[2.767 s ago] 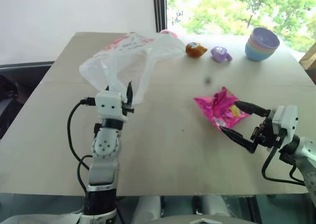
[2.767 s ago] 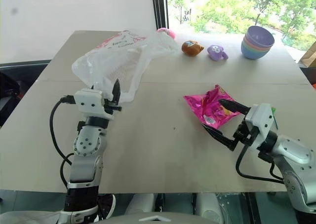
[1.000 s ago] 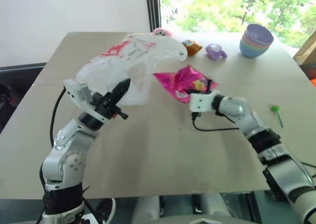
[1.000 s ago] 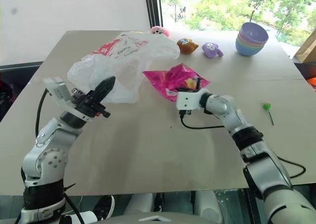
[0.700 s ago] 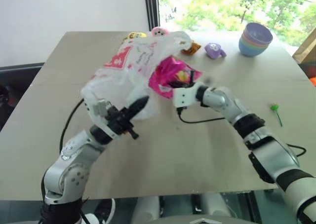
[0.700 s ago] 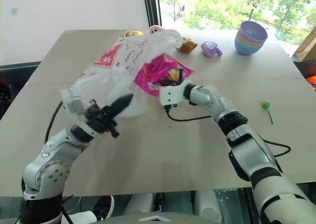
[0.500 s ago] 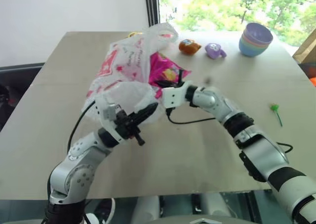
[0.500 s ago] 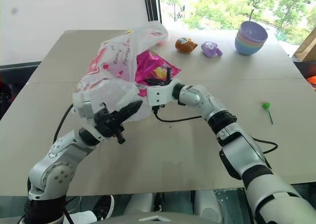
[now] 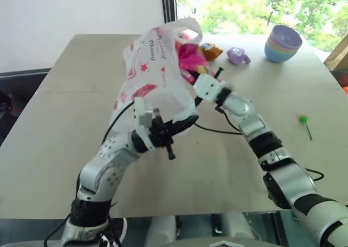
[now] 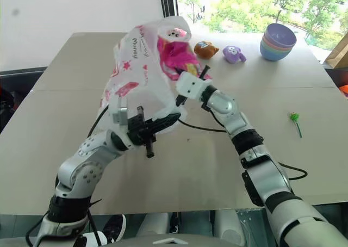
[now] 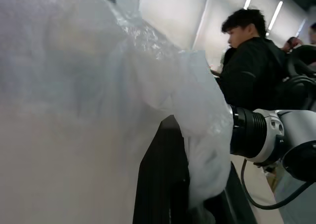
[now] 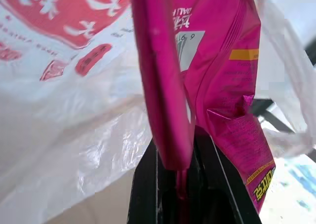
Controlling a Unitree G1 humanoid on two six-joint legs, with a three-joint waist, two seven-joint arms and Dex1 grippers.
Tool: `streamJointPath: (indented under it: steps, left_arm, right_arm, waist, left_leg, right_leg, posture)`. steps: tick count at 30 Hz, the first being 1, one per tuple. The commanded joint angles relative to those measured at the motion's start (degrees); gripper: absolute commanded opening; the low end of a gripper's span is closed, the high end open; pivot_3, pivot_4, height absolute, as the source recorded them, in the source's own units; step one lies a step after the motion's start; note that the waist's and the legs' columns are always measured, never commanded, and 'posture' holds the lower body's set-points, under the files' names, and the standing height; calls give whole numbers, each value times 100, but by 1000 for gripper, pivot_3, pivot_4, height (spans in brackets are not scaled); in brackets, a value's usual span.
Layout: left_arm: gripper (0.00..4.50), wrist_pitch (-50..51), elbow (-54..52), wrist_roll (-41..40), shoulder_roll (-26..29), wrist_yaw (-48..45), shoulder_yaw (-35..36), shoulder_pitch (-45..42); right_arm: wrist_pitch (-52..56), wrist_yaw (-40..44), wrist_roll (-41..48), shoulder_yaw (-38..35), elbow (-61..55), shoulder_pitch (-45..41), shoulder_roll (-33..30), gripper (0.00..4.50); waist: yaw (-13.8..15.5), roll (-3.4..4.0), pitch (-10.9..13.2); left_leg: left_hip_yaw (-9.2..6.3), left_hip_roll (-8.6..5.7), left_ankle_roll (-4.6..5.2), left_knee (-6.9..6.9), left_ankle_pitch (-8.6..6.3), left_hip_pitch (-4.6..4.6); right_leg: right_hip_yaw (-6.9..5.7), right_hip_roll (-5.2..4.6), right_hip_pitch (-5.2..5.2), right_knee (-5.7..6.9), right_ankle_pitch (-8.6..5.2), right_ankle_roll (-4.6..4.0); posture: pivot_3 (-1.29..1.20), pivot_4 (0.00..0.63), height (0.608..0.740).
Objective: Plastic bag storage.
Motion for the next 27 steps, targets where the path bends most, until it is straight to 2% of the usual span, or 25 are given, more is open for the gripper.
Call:
streamJointPath:
  steps: [1,10,15,19,23,27]
  left_arm:
    - [0,-146,237,129,-18,-378,-123,-356]
    - [0,-842,1267,717,-79,-809,35,-1110]
    - [0,-1169,1517,697,-84,-422,671,-1228]
    - [0,-1107,904,432,-19,-50,1205,-832]
    - [0,-746,13,22,116,210,1483,-98]
    - [0,-584,-621,-132,202,401,1611,754]
  right_arm:
    - [348,-359,179,-464,-840,353,-189,21]
    - [1621,-659,111,-1235,-3296,2148,-812,21]
    - [2037,-574,120,-1300,-4297,2840,-947,21]
    - [1731,-236,-211,-1031,-4453,2850,-1393,21]
    - [951,207,-435,-586,-4278,2534,-1962,21]
    - [442,598,23,-233,-4114,1933,-1872,21]
  waist:
    - [-7,0,0]
    - [-4,6,6]
    - [-35,5,8]
    - [-39,4,11]
    - [-38,-4,18]
    - [-16,-9,23]
  left_leg:
    - [0,-2,0,0,0,-1]
    - [1,-6,-1,-4,0,-4]
    - [4,-6,-1,-5,-1,-3]
    - [4,-4,-1,-4,-1,0]
    - [5,2,-1,-6,-2,-3]
    - [-1,4,-2,-4,-2,0]
  right_leg:
    - [1,0,0,-2,0,1]
    - [2,8,-6,-4,-1,4]
    - [9,13,-9,-4,-3,6]
    - [13,15,-12,4,-3,7]
    - [18,7,-12,-3,-6,12]
    - [13,8,-11,3,-7,12]
  posture:
    - [0,150,740]
    - [0,150,740]
    - [0,150,740]
    - [0,150,740]
    - [0,150,740]
    - [0,150,740]
